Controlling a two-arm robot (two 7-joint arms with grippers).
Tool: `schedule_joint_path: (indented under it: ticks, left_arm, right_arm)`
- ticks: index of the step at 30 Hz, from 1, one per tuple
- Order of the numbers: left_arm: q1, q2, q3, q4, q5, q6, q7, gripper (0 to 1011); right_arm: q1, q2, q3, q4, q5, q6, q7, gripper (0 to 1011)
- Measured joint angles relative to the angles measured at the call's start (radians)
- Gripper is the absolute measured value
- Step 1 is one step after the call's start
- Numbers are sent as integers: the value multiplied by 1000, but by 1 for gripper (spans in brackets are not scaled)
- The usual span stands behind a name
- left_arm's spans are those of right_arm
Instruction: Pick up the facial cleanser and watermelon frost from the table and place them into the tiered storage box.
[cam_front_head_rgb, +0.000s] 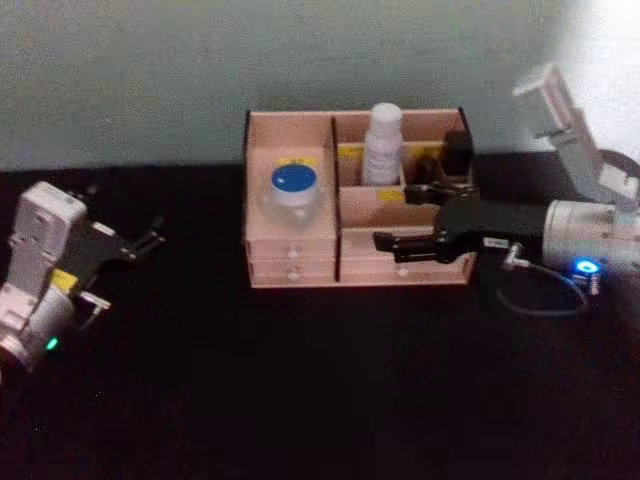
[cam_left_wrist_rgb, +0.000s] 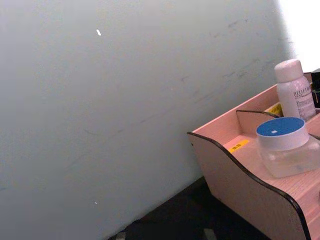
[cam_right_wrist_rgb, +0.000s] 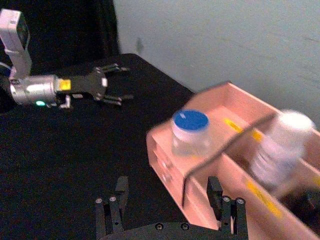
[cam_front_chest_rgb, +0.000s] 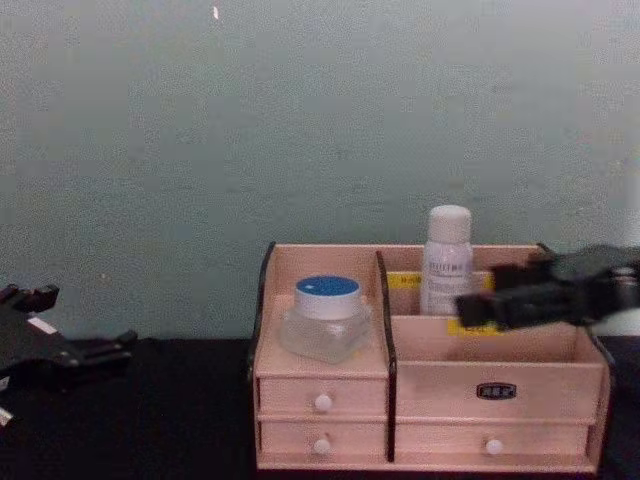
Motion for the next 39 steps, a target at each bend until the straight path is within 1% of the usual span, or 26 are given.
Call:
schedule_joint_path:
  ticks: [1,2,3,5,6,9,10,11,12,14,16,17,19,20,21,22,25,26,28,34,39]
  left_arm:
    - [0,0,0,0,0,0,0,1001]
    - [0,0,0,0,0,0,0,1001]
    - [0,0,0,0,0,0,0,1001]
    - [0,0,0,0,0,0,0,1001]
    - [0,0,0,0,0,0,0,1001]
    - [0,0,0,0,0,0,0,1001]
    - [0,0,0,0,0,0,0,1001]
    - [0,0,0,0,0,0,0,1001]
    - [0,0,0,0,0,0,0,1001]
    - [0,0,0,0,0,0,0,1001]
    - [0,0,0,0,0,0,0,1001]
    - [0,0,0,0,0,0,0,1001]
    - [0,0,0,0,0,0,0,1001]
    - [0,0,0,0,0,0,0,1001]
    - [0,0,0,0,0,0,0,1001]
    - [0,0,0,0,0,0,0,1001]
    - [0,0,0,0,0,0,0,1001]
    - [0,0,0,0,0,0,0,1001]
    - [0,0,0,0,0,0,0,1001]
    - [0,0,0,0,0,0,0,1001]
    - [0,0,0,0,0,0,0,1001]
  right_arm:
    - [-32,27,18,-31,12,2,-21,1002]
    - [-50,42,30,-49,19,1,-35,1002]
    - [-90,74,56,-86,31,1,-69,1002]
    - [-128,102,83,-119,43,-1,-107,1002]
    - [-170,129,116,-151,50,-8,-157,1002]
    - [-235,162,169,-197,51,-22,-239,1002]
    - [-270,175,200,-219,36,-33,-299,1002]
    - [-286,179,215,-228,26,-37,-325,1002]
    - [-314,180,239,-240,4,-44,-385,1003]
    - [-334,176,256,-246,-23,-45,-444,1002]
    - [-347,166,265,-247,-50,-42,-495,1003]
    - [-354,151,267,-244,-83,-31,-552,1003]
    - [-359,137,266,-238,-109,-20,-596,1003]
    - [-360,117,261,-226,-143,-9,-646,1002]
    - [-361,107,257,-220,-160,-5,-669,1003]
    - [-360,86,246,-204,-193,1,-709,1002]
    - [-356,58,232,-175,-235,3,-756,1003]
    - [-351,41,223,-157,-255,3,-776,1002]
    - [-343,17,212,-127,-278,3,-795,1003]
    - [-323,-30,199,-62,-305,1,-805,1002]
    - [-322,-29,199,-63,-306,1,-804,1003]
